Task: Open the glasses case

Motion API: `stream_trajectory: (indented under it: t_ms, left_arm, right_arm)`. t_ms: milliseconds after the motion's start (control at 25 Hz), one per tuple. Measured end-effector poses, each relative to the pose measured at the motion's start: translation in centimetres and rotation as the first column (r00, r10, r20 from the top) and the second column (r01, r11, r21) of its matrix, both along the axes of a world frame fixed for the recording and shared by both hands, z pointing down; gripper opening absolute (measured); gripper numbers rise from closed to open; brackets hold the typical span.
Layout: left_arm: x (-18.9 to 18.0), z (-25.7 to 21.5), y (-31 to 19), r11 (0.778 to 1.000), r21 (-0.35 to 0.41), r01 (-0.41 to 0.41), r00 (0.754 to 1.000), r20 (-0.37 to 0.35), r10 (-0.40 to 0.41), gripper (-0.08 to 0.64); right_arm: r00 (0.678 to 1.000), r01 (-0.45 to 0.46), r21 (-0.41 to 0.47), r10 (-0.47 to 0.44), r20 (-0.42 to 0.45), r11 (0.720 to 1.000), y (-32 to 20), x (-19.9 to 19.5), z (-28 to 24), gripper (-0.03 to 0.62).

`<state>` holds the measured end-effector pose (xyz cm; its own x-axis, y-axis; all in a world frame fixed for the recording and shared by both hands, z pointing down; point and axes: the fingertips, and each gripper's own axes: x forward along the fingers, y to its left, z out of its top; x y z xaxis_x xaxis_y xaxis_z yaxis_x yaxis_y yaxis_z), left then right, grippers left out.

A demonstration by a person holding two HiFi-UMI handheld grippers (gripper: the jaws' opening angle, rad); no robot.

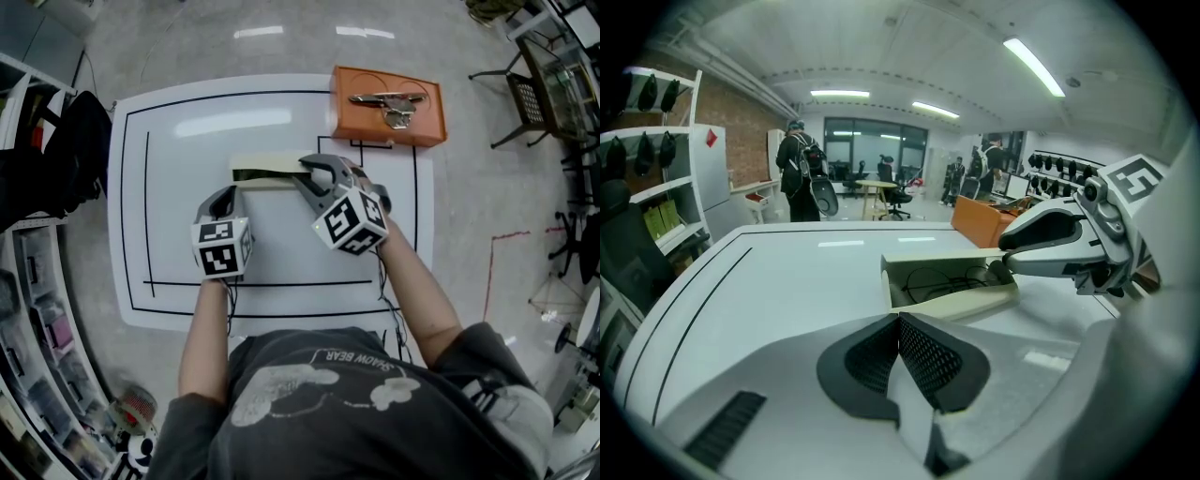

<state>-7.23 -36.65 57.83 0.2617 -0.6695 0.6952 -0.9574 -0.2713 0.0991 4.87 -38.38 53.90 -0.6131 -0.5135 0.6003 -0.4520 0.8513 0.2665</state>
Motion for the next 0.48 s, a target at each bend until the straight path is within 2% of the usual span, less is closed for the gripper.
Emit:
stream_trajectory:
  t_ms: [240,480]
  left_arm:
    - [0.0,0.0,0.0,1.000,0.000,0.001,1.000,-0.001,-0.001,0.002]
    - [0.2,-0.1,-0.1,1.000,0.001,0.000,1.000,-0.019,0.000,0.002]
  right_arm:
    - [1.000,-0.021,0.043,0.022,-0.018,0.999,-2.3,0.2,-0.8,0.063]
    - [0.998,-0.067,0.034,0.067,-0.004,0.997,-4.2,0.5,-0.7,0.066]
